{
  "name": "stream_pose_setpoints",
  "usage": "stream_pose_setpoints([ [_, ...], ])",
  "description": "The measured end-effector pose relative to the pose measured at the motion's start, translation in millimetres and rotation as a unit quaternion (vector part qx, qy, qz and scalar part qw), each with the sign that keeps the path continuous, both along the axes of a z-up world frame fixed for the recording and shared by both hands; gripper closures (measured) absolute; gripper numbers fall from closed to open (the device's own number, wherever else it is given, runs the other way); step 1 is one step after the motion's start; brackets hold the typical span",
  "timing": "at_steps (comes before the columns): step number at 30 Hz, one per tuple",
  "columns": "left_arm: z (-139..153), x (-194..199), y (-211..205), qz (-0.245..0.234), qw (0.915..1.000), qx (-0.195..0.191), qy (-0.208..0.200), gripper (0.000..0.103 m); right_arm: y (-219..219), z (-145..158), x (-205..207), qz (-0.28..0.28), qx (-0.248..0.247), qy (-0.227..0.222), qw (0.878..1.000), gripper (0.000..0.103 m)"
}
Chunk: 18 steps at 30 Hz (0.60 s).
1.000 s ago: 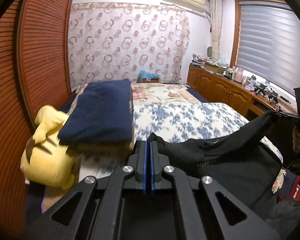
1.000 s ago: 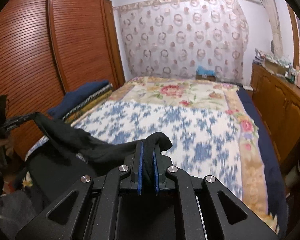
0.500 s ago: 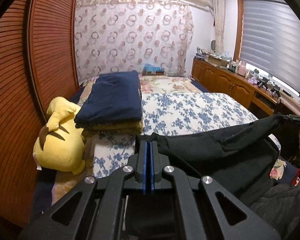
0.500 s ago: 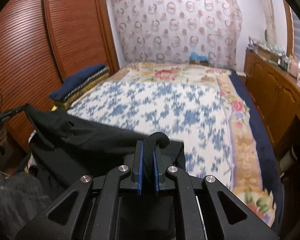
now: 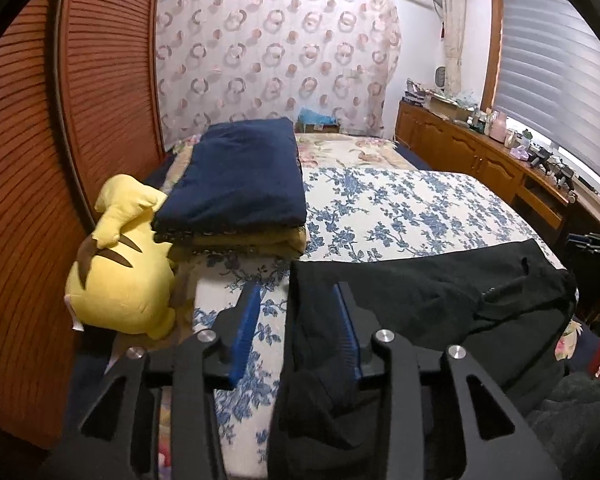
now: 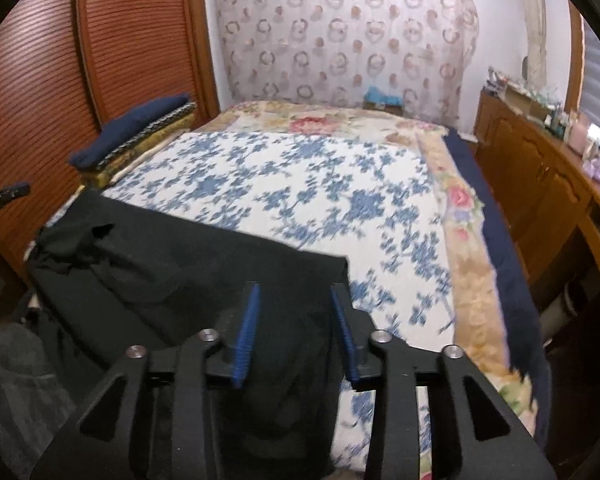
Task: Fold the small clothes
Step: 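Lift the black shirt off the bed with both grippers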
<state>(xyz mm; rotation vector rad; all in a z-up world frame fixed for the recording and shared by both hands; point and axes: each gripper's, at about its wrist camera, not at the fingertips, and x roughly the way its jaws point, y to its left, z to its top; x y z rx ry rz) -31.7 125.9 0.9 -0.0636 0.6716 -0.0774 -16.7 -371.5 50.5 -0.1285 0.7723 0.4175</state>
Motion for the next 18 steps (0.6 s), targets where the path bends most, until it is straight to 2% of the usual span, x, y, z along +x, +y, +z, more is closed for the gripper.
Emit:
stream_pose_setpoints([
  [7, -27, 48, -5, -0.021, 0.9990, 0.003, 0.040, 0.059, 4, -21, 36, -0.007, -0.005, 0.009, 1.000, 0.061],
  [18, -67, 94, -6, -0.032, 0.9941, 0.013, 0.102, 0.058, -3, -60, 74, -0.033, -0.004, 0.048, 0.998, 0.055],
])
